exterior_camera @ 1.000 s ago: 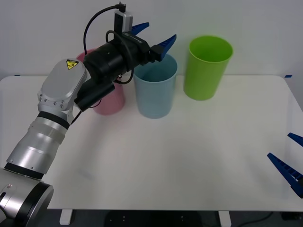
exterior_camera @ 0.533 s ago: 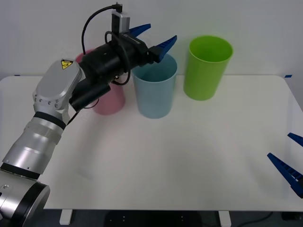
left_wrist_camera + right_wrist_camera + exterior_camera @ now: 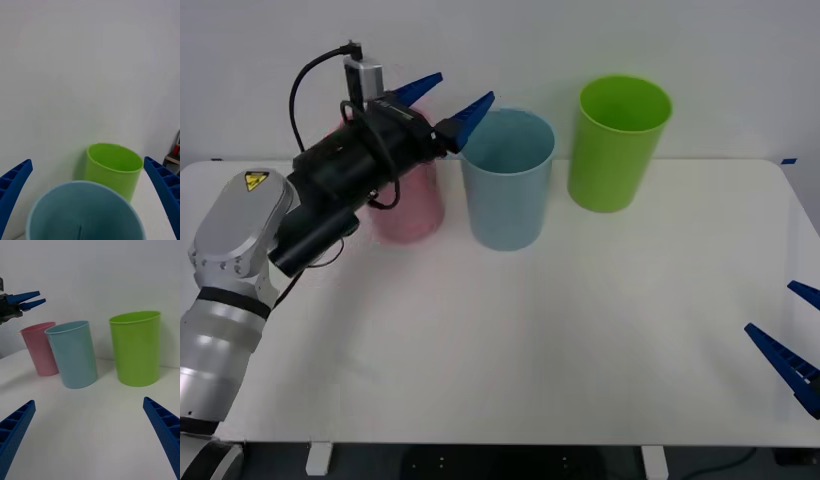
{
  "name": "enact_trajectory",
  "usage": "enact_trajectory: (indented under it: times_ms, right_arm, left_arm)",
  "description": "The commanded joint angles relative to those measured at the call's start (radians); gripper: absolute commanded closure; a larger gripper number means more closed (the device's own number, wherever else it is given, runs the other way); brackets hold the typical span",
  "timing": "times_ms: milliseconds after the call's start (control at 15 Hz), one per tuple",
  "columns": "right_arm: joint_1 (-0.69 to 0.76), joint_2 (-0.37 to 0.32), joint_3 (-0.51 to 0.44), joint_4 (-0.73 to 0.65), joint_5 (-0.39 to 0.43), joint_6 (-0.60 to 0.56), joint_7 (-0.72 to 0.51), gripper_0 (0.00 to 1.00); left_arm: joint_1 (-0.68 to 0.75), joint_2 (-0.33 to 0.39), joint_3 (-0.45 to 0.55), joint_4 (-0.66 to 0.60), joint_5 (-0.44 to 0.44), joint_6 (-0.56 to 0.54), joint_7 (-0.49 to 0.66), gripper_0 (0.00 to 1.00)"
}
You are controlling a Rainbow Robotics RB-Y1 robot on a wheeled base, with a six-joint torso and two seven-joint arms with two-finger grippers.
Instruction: Grasp the object on the table and drop it into the matching bin: aluminum can to the light blue bin, PET bottle to the pink bin.
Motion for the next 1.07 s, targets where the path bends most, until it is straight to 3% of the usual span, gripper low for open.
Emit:
enact_trajectory:
  times_ms: [67, 467, 1067]
  right_arm:
    - [0.000, 0.000, 0.000, 0.000, 0.000, 0.000, 0.000, 0.00]
    - [0.000, 0.000, 0.000, 0.000, 0.000, 0.000, 0.000, 0.00]
    - [0.000, 0.000, 0.000, 0.000, 0.000, 0.000, 0.000, 0.00]
  left_arm:
    - [0.088, 0.057, 0.033, -0.073, 0.055, -0.010, -0.007, 0.00]
    - [0.258, 0.089, 0.192, -0.190, 0.034, -0.122, -0.008, 0.00]
    - [0.481, 0.091, 0.453, -0.349, -0.092, -0.392, 0.047, 0.00]
